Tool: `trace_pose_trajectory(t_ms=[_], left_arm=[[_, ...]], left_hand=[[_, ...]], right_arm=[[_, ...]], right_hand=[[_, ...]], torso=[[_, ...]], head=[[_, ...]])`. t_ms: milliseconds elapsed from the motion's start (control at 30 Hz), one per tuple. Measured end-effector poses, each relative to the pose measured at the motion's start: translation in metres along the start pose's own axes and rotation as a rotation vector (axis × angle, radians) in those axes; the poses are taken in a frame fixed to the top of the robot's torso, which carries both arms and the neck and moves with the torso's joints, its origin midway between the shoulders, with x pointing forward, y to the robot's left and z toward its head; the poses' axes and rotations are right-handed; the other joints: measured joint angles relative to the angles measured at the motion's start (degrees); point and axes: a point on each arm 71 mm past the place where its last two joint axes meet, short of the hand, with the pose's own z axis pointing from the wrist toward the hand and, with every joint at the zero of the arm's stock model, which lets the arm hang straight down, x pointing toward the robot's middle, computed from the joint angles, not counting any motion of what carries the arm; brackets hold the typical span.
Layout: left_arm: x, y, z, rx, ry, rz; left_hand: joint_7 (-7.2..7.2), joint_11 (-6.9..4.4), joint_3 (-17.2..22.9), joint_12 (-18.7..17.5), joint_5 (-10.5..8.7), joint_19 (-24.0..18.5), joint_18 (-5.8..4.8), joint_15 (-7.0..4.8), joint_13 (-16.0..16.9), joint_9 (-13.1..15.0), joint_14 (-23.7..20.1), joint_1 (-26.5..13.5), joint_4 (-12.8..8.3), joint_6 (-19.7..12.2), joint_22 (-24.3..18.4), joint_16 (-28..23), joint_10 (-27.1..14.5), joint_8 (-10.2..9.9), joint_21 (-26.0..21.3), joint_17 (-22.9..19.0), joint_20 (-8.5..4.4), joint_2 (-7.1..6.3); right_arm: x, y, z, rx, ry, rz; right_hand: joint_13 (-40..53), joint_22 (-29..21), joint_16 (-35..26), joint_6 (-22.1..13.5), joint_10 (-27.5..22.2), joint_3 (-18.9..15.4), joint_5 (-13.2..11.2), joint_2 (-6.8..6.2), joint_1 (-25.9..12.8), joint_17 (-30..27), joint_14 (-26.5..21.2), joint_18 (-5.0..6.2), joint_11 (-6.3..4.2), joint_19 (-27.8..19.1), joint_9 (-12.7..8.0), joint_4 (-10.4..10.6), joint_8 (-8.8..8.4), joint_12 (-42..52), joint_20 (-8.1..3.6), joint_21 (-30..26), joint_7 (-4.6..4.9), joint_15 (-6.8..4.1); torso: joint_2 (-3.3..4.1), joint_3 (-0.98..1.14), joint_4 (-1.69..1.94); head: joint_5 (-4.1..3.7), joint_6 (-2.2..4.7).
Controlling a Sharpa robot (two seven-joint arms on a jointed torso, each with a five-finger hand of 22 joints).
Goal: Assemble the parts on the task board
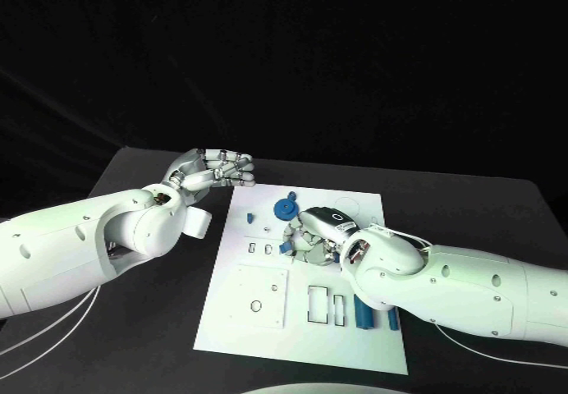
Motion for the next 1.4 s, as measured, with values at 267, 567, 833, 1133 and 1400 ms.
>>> trace_pose_trajectory(t_ms=[267, 567, 833, 1133, 1400], left_arm=[[-0.001, 0.0, -0.001, -0.001, -0.003, 0.001], [-0.003, 0.0, -0.002, -0.003, -0.005, 0.002], [-0.004, 0.001, -0.002, -0.006, -0.007, 0.003], [-0.006, 0.002, -0.002, -0.008, -0.01, 0.005], [-0.005, 0.002, -0.003, -0.009, -0.008, 0.009]], left_hand=[[0.0, 0.0, 0.0, 0.0, 0.0, 0.0, 0.0, 0.0, 0.0, 0.0, 0.0, 0.0, 0.0, 0.0, -0.1, 0.0, 0.0, 0.0, -0.2, 0.1, 0.0, 0.0], [0.0, 0.0, 0.0, 0.0, 0.0, 0.0, 0.0, 0.0, 0.0, 0.0, 0.0, 0.0, 0.0, 0.0, 0.0, 0.0, 0.0, 0.0, -0.2, 0.1, 0.0, 0.0], [0.0, 0.0, 0.0, 0.0, 0.0, 0.0, 0.0, 0.0, 0.0, 0.0, 0.0, -0.2, 0.0, 0.0, 0.0, 0.0, 0.0, 0.0, -0.2, 0.2, 0.0, 0.23], [0.0, 0.0, 0.0, 0.0, 0.0, 0.0, 0.0, 0.0, 0.0, 0.0, 0.0, -0.2, 0.0, 0.0, 0.0, 0.0, 0.0, 0.0, -0.2, 0.2, 0.0, 0.23], [0.0, 0.0, 0.0, 0.0, 0.0, 0.0, 0.0, 0.0, 0.0, 0.0, 0.0, -0.2, 0.0, 0.0, 0.0, 0.0, 0.0, 0.0, -0.2, 0.3, 0.0, 0.23]], right_arm=[[-0.003, 0.005, -0.005, -0.024, -0.035, 0.02], [-0.011, 0.014, -0.012, -0.056, -0.053, 0.034], [-0.025, 0.023, -0.011, -0.079, -0.032, -0.014], [-0.037, 0.038, -0.003, -0.089, 0.049, -0.135], [-0.038, 0.055, 0.003, -0.1, 0.112, -0.253]], right_hand=[[0.0, 0.0, 0.0, 0.4, 0.1, 0.3, 0.0, -0.33, -2.3, 0.0, -0.2, 0.0, -0.3, 0.0, 0.3, 0.4, 0.48, 0.2, 0.0, 0.3, -0.39, -0.21], [0.0, 0.0, 0.0, 1.1, -0.1, -0.2, 0.4, -0.32, -4.7, 0.0, 0.0, 0.0, -0.5, 0.0, 0.4, 1.1, 1.08, 0.7, -0.41, 0.7, -1.07, -0.41], [0.0, 0.0, 0.0, 1.1, -0.1, -0.6, 0.0, -0.23, -6.4, 0.0, 0.0, 0.0, -0.5, 0.0, 0.8, 1.5, 1.33, 0.7, -0.41, 0.7, -1.08, -0.41], [0.0, 0.0, 0.0, 1.1, -0.1, -1.1, 0.0, -0.16, -8.0, 0.0, -0.2, 0.0, -0.5, 0.0, 0.8, 1.6, 1.36, 0.7, -0.41, 0.9, -1.13, -0.61], [0.0, 0.0, 0.0, 1.2, 0.1, -1.5, 0.0, -0.53, -8.8, 0.0, -0.2, 0.0, -0.71, 0.0, 0.8, 1.7, 1.78, 0.7, -0.4, 1.2, -1.2, -0.62]], torso=[[-0.08, 0.0, -0.01], [-0.19, -0.04, -0.03], [-0.3, -0.1, -0.08], [-0.47, -0.2, -0.04], [-0.47, -0.24, -0.04]], head=[[0.06, 0.13], [0.08, 0.32], [0.15, 0.48], [0.2, 0.37], [0.32, 0.49]])
